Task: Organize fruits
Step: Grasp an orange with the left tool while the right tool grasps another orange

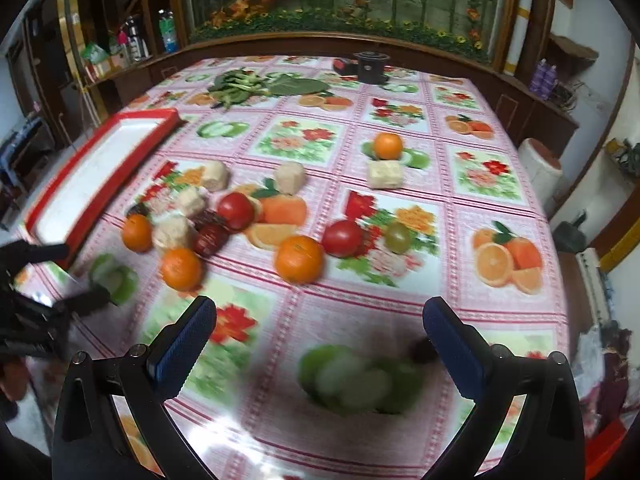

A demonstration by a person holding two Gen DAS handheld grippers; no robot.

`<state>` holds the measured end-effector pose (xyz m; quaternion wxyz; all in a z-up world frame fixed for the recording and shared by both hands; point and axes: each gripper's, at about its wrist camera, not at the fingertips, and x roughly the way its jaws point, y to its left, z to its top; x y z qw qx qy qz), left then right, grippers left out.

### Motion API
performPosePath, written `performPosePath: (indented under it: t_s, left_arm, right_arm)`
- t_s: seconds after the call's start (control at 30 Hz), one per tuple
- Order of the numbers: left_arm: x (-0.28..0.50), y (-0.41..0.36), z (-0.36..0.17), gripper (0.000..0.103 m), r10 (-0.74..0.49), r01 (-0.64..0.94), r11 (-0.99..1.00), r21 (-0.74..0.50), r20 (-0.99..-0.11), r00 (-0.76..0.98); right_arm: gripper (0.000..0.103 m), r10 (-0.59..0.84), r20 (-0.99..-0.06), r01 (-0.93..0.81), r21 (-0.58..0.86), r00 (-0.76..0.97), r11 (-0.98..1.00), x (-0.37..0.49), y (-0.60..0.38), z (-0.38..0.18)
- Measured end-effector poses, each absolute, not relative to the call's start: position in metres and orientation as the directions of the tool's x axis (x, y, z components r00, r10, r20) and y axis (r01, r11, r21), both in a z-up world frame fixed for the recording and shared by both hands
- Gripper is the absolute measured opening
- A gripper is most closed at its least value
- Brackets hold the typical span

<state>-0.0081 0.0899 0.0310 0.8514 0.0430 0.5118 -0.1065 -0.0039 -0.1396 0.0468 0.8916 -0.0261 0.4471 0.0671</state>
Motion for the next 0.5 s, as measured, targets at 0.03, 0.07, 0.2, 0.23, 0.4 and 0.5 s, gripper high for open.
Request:
performPosePath:
  t_s: [0.03, 0.07, 0.2, 0.23, 0.4, 0.5]
  left_arm:
    - [-0.009, 0.091, 0.031, 0.103, -0.141, 0.229, 0.973, -0.038, -0.880, 0.454]
    - [-0.010, 0.092, 0.032, 0.103, -0.143, 0.231, 0.972, -0.039, -0.879, 0.455]
    - [-0.013, 0.098, 0.035, 0.103, -0.149, 0.236, 0.971, -0.040, -0.873, 0.464]
    - [-0.014, 0.100, 0.036, 0.103, -0.151, 0.240, 0.970, -0.040, -0.871, 0.466]
    - [-0.018, 0.103, 0.039, 0.103, -0.161, 0.263, 0.964, -0.035, -0.866, 0.474]
    - [-0.017, 0.103, 0.040, 0.103, -0.177, 0.276, 0.960, -0.046, -0.863, 0.474]
  right_arm:
    - [0.103, 0.105, -0.800, -0.147, 0.022, 0.591, 0.989, 0.000, -0.137, 0.046]
    - [0.103, 0.109, -0.801, -0.149, 0.025, 0.589, 0.989, 0.004, -0.134, 0.046]
    - [0.089, 0.125, -0.817, -0.153, 0.045, 0.563, 0.987, 0.020, -0.128, 0.037]
    - [0.079, 0.149, -0.828, -0.156, 0.076, 0.541, 0.985, 0.026, -0.128, 0.033]
    - [0.060, 0.229, -0.840, -0.134, 0.186, 0.493, 0.973, 0.038, -0.132, 0.020]
    - [0.056, 0.209, -0.837, -0.136, 0.162, 0.506, 0.977, 0.041, -0.130, 0.021]
